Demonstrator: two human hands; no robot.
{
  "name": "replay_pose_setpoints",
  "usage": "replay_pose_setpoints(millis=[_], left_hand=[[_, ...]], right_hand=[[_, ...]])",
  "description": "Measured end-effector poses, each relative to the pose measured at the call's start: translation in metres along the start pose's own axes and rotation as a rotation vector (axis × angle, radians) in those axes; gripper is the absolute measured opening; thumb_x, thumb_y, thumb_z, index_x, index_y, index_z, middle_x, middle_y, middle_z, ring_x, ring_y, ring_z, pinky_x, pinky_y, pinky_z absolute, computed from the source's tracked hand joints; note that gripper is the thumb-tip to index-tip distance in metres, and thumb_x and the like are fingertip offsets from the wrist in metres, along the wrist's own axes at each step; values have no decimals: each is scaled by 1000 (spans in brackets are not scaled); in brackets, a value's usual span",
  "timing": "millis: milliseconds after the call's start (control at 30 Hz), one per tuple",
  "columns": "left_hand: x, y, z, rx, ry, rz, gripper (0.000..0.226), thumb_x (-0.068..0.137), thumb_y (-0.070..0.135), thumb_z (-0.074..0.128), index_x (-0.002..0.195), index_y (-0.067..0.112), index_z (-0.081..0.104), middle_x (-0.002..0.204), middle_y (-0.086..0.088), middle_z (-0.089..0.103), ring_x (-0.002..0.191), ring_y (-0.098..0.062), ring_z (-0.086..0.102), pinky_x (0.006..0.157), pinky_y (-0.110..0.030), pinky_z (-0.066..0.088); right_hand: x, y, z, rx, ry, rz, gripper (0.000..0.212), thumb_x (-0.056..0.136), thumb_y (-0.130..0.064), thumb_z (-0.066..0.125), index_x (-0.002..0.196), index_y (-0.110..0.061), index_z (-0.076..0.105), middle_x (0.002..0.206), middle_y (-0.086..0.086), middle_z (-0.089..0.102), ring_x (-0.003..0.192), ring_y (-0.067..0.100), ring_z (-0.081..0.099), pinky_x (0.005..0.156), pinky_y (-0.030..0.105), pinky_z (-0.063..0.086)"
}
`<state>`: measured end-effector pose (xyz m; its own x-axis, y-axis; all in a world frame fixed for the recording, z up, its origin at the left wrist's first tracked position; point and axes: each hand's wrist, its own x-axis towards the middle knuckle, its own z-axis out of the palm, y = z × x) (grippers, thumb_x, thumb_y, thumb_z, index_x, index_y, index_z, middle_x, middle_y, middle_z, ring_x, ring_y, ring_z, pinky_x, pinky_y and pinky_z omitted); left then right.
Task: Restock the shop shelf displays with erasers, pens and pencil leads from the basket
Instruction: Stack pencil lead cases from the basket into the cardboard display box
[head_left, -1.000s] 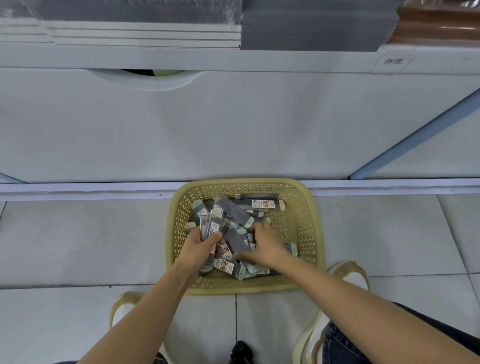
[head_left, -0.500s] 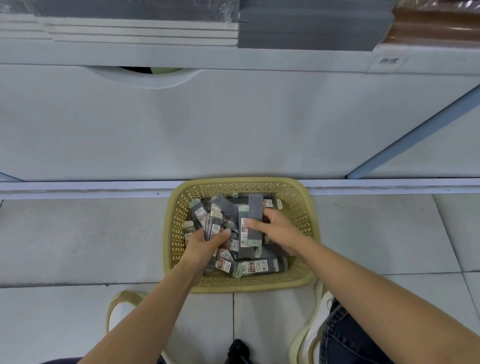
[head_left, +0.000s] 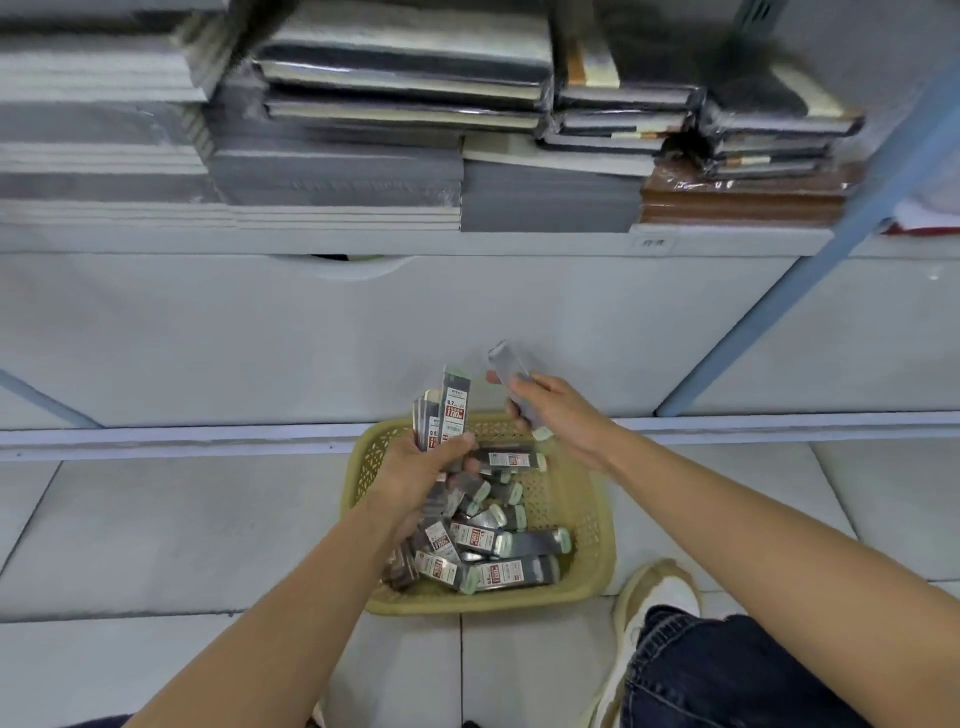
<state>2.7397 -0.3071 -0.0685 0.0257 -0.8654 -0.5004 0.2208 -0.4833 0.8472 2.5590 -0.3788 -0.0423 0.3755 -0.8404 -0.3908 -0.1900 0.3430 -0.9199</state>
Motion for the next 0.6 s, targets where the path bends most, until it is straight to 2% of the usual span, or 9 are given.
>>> replay_pose_setpoints(millis=[33,100,167,200,333,467,533,600], left_hand=[[-5,8,3,-7,5,2,10,81,14,76,79,5,73,71,-17,72,57,-23,64,44,-24,47],[-13,22,6,-3,-3,-8,25,81,15,77,94,-5,68,72,-16,71,54,-20,64,44,-23,46],[-21,36,5,40,-38,-22,33,82,17,77,99,-9,64,70,-15,68,52,-20,57,46,-27,39],[-25,42,4,55,-56,-25,30,82,16,76,97,-7,64,69,-14,66,50,-19,52,45,-27,35],[-38,64,0,-22,-72,-28,15,86,13,69,89,-1,65,63,-11,63,44,-16,50,41,-23,34],[-51,87,4,-146,-99,31,19,90,15,66,98,-2,66,75,-9,70,48,-13,58,38,-20,44],[-58,96,9,-82,-142,43,21,89,20,67,99,1,68,83,-13,72,48,-12,59,38,-19,44],[-65,102,15,-6,-196,69,23,89,20,67,104,2,68,92,-16,73,50,-11,61,39,-19,44]], right_hand=[[-3,-8,-2,-30,3,2,41,105,-34,32,126,-12,58,67,-3,49,56,8,43,55,18,36],[-11,-24,-5,-53,10,4,44,106,-33,25,118,-14,63,64,-5,45,54,9,38,55,21,33],[-21,-38,-8,-96,7,-38,37,104,-23,32,101,-19,68,63,-5,44,56,11,36,56,25,31],[-26,-43,-11,-126,3,-64,33,103,-18,36,94,-21,68,63,-3,44,58,12,36,57,26,31],[-46,-66,-25,-183,-34,-102,26,100,-11,47,118,-13,65,74,2,50,62,13,44,64,33,37],[-69,-90,-38,-285,-199,-161,19,92,-11,63,108,-16,71,86,1,63,66,7,50,53,21,44],[-77,-99,-39,-329,-197,-181,17,88,-10,69,104,-11,73,87,1,67,68,7,53,51,20,44],[-80,-107,-36,-334,-121,-224,14,83,-7,73,97,-10,72,90,5,65,67,12,53,50,19,43]])
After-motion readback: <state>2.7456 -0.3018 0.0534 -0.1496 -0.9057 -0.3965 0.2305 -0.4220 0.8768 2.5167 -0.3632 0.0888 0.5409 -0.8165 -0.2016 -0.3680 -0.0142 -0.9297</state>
